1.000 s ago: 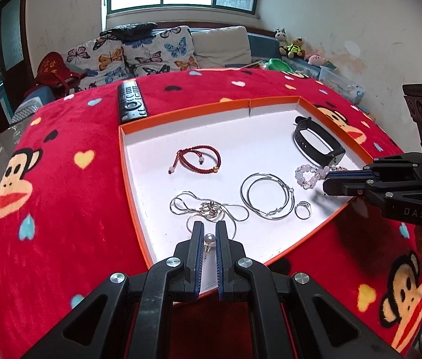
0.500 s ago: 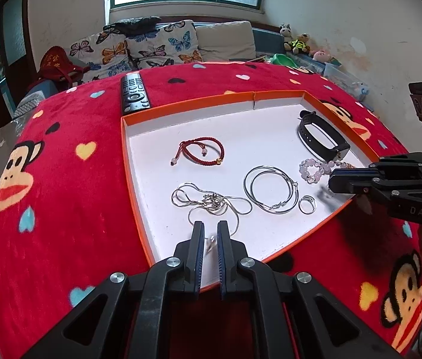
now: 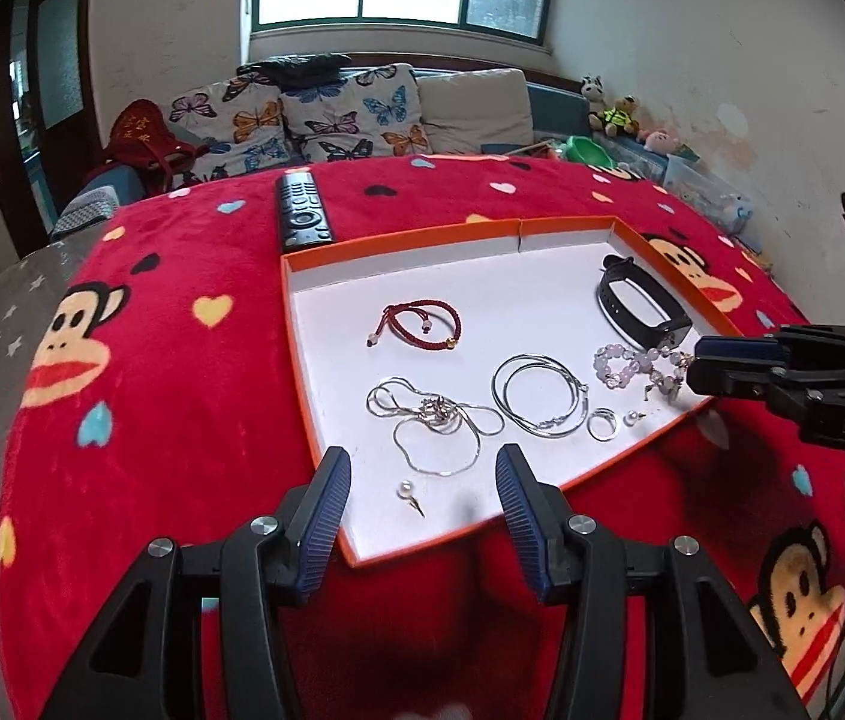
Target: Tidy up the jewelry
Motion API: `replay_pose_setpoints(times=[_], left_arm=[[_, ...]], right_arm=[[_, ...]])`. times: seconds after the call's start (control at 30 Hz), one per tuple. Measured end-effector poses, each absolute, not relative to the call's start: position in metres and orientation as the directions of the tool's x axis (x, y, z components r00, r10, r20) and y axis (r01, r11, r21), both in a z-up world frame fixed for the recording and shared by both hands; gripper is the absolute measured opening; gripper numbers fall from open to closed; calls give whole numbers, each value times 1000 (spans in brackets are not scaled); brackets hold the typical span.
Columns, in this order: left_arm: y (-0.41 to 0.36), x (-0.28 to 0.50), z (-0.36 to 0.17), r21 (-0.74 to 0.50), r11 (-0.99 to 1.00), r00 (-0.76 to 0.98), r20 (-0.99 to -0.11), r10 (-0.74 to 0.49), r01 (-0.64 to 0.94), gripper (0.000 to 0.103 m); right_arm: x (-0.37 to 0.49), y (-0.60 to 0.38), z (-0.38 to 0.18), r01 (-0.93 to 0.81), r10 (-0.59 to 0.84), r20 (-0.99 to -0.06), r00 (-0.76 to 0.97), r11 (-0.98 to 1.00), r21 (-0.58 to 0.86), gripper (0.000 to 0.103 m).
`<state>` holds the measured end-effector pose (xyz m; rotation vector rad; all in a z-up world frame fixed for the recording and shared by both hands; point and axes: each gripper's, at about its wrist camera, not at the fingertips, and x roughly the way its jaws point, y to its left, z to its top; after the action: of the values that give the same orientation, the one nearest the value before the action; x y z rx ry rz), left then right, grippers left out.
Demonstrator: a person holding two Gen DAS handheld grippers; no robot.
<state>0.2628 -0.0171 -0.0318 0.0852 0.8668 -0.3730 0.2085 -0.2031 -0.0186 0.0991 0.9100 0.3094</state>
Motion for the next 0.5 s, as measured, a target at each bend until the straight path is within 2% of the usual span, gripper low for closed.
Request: replay_pose_setpoints(times=[0.1, 0.23, 0.27, 0.4, 0.5], left_arm=[[-16, 249, -25, -79, 943, 592, -760, -268, 324, 54], [-13, 227, -15, -65, 957, 616, -752, -234, 284, 72], [-14, 222, -13, -54, 959, 623, -750, -223, 278, 73], [-13, 199, -4, -28, 967, 641, -744, -190, 253, 81], [-11, 186, 1, -40, 971, 640, -745, -187, 238, 83]], right_arm=[[200, -203, -12, -215, 294, -757, 583, 955, 205, 36], [190, -200, -9, -198, 278, -759, 589, 960, 198, 37], [187, -200, -8, -193, 274, -759, 590, 961, 197, 37], [177, -199, -8, -175, 267, -763, 589, 964, 202, 45], [169, -199, -8, -154, 241, -769, 592, 971, 185, 52]])
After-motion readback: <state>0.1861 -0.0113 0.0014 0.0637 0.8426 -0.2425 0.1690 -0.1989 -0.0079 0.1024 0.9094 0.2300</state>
